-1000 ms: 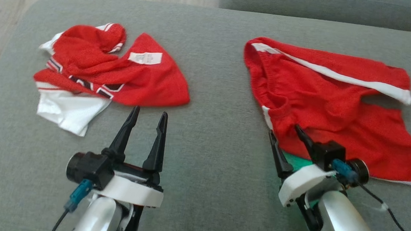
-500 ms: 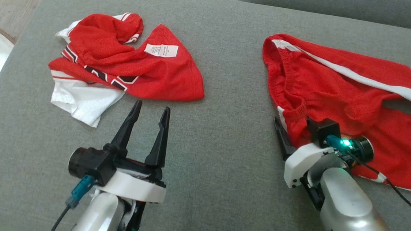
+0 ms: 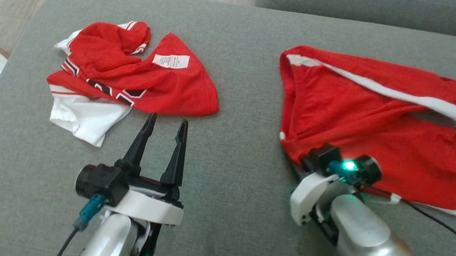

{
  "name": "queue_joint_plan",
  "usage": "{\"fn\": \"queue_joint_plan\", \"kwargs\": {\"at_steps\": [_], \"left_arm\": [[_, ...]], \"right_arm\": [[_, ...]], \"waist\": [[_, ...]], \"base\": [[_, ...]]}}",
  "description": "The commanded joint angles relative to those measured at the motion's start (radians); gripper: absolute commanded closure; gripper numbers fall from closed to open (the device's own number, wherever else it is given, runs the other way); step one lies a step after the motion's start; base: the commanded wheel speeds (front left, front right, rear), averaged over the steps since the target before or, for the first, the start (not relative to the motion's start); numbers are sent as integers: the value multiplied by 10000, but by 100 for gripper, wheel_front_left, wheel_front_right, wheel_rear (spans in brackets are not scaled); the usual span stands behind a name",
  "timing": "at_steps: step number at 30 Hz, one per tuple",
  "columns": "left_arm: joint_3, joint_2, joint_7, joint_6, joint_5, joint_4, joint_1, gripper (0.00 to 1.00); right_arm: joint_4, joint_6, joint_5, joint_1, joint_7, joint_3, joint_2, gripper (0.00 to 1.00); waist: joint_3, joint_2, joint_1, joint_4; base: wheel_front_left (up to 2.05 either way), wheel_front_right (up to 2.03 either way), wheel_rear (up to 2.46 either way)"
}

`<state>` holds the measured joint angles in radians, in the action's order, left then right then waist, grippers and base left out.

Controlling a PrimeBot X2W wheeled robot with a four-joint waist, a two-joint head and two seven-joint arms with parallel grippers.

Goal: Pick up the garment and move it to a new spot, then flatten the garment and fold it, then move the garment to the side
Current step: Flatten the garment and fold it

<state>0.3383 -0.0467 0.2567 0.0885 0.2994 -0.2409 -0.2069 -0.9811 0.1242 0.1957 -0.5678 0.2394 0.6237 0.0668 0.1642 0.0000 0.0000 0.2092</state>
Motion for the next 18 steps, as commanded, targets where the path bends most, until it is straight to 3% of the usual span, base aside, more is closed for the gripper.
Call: {"fn": "queue_joint_plan", "kwargs": {"at_steps": [1, 8, 9, 10, 18], "left_arm": [[-291, -35, 51, -1, 25, 262, -308, 0], [-366, -35, 51, 12, -27, 216, -89, 0], [-390, -35, 51, 10, -37, 221, -50, 0], [-411, -35, 51, 9, -47, 230, -14, 0], [-565, -35, 51, 31, -150, 291, 142, 0]], "right_arm": [[383, 65, 329, -67, 144, 592, -166, 100], [1155, 65, 2036, 172, -168, 2979, 17, 100], [1240, 65, 2232, 141, -191, 3189, 108, 65], [1286, 65, 2398, 104, -204, 3344, 193, 0], [1478, 65, 2988, -201, 57, 3133, 623, 0]], "waist": [[-119, 0, 0, -71], [-484, 0, 0, -244], [-521, 0, 0, -280], [-553, 0, 0, -320], [-745, 0, 0, -698]], "base": [[0, 0, 0], [0, 0, 0], [0, 0, 0], [0, 0, 0], [0, 0, 0]]}}
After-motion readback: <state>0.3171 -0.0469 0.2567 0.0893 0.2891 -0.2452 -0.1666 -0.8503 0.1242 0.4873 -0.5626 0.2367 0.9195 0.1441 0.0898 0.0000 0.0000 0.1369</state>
